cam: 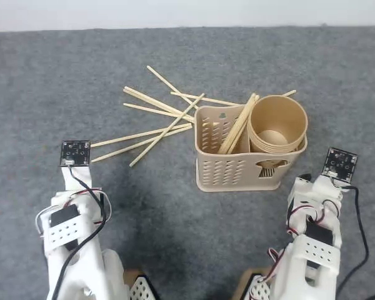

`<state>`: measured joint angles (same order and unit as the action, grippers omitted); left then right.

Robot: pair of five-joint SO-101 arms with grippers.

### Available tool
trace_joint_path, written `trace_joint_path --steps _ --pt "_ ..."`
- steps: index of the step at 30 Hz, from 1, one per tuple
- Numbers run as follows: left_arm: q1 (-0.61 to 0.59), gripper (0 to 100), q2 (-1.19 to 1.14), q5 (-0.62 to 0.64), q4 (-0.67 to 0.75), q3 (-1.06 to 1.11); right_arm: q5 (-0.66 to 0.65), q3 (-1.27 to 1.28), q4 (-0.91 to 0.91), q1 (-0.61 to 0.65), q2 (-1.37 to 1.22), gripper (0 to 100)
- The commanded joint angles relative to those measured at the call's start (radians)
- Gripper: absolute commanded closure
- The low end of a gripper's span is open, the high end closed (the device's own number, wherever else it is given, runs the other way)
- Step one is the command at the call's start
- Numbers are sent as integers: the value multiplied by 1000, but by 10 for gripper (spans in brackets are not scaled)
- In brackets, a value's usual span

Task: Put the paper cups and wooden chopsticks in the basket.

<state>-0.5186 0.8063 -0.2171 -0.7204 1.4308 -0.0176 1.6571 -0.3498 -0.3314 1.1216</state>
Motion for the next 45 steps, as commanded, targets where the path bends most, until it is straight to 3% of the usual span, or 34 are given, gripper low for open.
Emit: trace_joint_path --steps 1,45 --pt "8 948 17 3 12 -10 -9 20 -2 10 15 821" --pt "11 948 17 5 12 -10 -9 20 -2 36 19 821"
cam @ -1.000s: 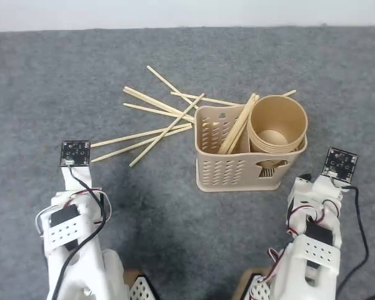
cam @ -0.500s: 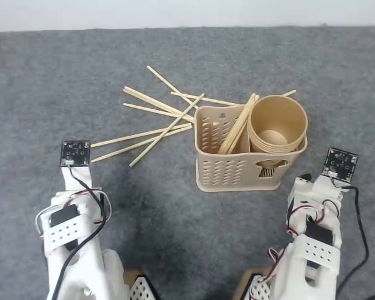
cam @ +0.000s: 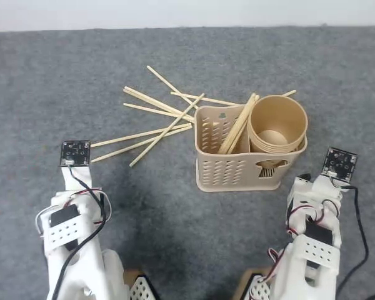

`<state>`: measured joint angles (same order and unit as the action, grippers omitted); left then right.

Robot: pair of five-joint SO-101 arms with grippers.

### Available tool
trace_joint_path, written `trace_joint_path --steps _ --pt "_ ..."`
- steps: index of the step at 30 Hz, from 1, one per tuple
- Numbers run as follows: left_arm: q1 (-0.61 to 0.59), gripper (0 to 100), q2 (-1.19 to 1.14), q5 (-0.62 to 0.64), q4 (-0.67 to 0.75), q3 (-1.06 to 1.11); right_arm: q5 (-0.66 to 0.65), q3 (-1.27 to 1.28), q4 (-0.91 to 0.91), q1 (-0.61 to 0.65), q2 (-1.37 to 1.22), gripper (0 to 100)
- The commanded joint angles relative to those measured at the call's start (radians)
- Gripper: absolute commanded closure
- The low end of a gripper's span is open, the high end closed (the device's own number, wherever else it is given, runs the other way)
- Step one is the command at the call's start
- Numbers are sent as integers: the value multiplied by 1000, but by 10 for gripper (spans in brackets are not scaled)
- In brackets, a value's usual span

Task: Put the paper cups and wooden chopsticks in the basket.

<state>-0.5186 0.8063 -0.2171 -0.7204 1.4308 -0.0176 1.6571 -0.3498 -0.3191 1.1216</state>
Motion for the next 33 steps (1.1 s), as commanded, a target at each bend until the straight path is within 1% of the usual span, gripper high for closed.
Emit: trace_joint_path --steps 1,7,14,20,29,33 --pt "11 948 17 6 14 -10 -9 21 4 28 24 821" --pt "11 945 17 6 15 -12 -5 21 -2 50 15 821" --pt "12 945 17 9 17 -54 -5 21 7 168 21 821" --pt "41 946 17 9 17 -51 -5 21 -16 262 22 821" --pt "38 945 17 5 11 -48 -5 21 -16 275 22 820" --pt "38 945 17 5 11 -45 -9 21 -16 260 22 821"
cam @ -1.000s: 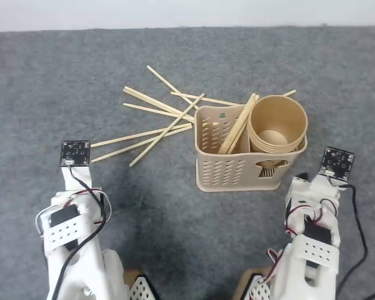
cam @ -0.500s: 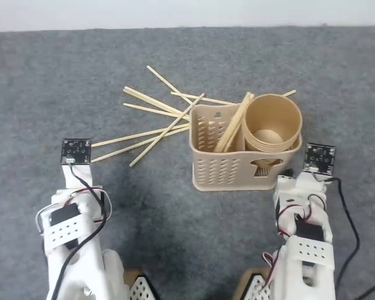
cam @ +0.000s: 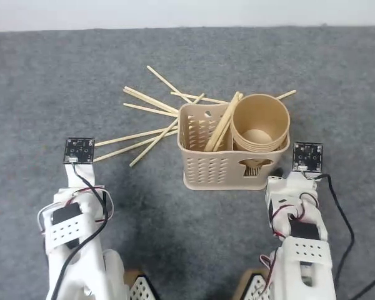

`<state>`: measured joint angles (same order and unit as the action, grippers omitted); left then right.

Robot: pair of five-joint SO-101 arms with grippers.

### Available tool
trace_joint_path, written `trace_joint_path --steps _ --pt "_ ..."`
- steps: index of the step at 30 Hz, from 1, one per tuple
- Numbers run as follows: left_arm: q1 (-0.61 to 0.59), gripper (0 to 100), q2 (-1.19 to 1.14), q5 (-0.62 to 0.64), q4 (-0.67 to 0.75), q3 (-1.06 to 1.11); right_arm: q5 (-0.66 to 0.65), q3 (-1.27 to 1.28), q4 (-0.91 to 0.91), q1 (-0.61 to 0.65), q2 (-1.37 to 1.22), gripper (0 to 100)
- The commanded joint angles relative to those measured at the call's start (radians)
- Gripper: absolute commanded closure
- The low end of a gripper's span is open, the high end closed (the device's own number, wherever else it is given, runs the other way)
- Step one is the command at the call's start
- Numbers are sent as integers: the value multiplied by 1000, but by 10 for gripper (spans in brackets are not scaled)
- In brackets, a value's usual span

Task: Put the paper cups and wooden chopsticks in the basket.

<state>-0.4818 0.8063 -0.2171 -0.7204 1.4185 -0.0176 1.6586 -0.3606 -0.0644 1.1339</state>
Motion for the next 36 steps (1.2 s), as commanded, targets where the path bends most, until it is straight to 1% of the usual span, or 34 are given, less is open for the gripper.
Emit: trace_joint_path --steps 1,3,7,10,15,18,20,26,28,30,31,34,36 --pt "2 945 17 3 11 -28 -9 20 -5 -10 10 821" --pt "2 945 17 3 11 -28 -9 20 -1 -58 12 821" --pt "2 945 17 5 11 -28 -5 15 7 -197 12 821" --pt "6 945 17 8 15 -31 -9 20 -4 -266 12 821" --pt "43 945 17 9 -3 -59 -12 -26 7 -275 13 819" --pt "100 945 17 2 -41 -87 -12 -61 -5 -286 13 819" --pt "135 940 17 2 -41 -117 -11 -61 -5 -302 13 820" --pt "187 856 15 0 -48 -285 -11 -37 7 -334 13 819" --pt "235 848 6 -74 -58 -346 -11 -38 8 -352 13 819" --pt "310 848 6 -163 -141 -406 -11 -38 8 -360 13 819" --pt "350 848 5 -186 -196 -440 -11 -38 8 -360 13 819" --pt "434 848 -49 -196 -325 -570 -11 -38 8 -360 13 819" --pt "440 848 -155 -196 -381 -691 -11 -38 8 -358 13 819"
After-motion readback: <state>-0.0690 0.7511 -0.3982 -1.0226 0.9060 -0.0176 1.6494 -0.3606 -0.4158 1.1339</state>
